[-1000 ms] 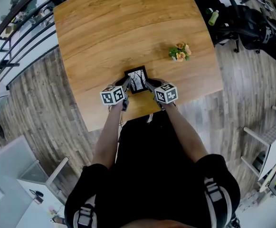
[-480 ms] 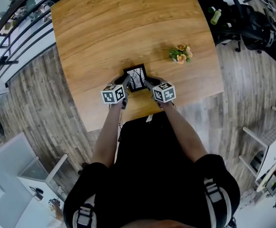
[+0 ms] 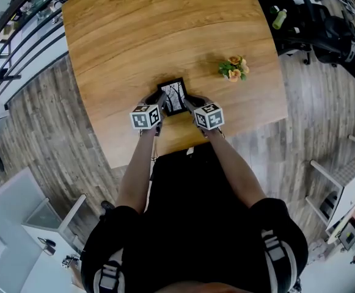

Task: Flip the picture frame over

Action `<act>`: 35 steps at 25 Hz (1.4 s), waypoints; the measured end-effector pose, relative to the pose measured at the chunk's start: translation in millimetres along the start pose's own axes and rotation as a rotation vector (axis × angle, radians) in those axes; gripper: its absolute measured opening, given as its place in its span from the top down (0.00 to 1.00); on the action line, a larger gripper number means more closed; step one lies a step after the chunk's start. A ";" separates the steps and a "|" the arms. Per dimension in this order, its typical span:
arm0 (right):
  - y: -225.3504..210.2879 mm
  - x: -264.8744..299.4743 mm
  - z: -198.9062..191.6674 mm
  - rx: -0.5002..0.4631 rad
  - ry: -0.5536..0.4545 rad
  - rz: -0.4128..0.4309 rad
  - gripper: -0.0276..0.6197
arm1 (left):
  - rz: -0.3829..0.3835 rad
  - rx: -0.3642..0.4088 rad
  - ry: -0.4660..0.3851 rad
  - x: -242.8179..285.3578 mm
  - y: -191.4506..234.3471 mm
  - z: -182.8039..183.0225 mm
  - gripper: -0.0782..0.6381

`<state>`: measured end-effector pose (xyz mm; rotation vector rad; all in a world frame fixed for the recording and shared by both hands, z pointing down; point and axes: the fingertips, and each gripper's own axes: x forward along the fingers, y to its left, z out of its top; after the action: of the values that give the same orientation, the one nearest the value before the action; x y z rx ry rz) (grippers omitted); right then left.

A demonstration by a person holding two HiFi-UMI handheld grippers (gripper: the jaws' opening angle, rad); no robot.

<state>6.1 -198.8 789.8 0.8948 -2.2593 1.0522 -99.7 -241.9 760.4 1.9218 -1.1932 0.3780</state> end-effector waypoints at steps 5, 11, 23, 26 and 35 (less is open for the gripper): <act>-0.5 1.6 -0.1 -0.002 0.008 -0.030 0.81 | 0.025 0.014 0.007 3.7 3.9 -1.2 0.72; -2.7 5.2 2.6 -0.030 0.006 -0.050 0.81 | 0.048 0.022 0.010 8.9 8.0 -0.6 0.72; -4.7 6.5 4.3 -0.143 0.024 -0.122 0.80 | 0.097 0.051 0.029 16.8 10.2 -3.4 0.72; -4.4 8.1 4.1 -0.157 0.023 -0.126 0.80 | 0.106 0.063 0.028 16.8 11.5 -4.0 0.72; 4.9 7.9 7.8 -0.221 0.050 -0.141 0.80 | 0.170 0.165 0.034 14.8 11.4 -3.1 0.71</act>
<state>-3.9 -205.4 788.1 0.9081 -2.1842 0.7376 -101.4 -250.7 777.0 1.9494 -1.3432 0.6142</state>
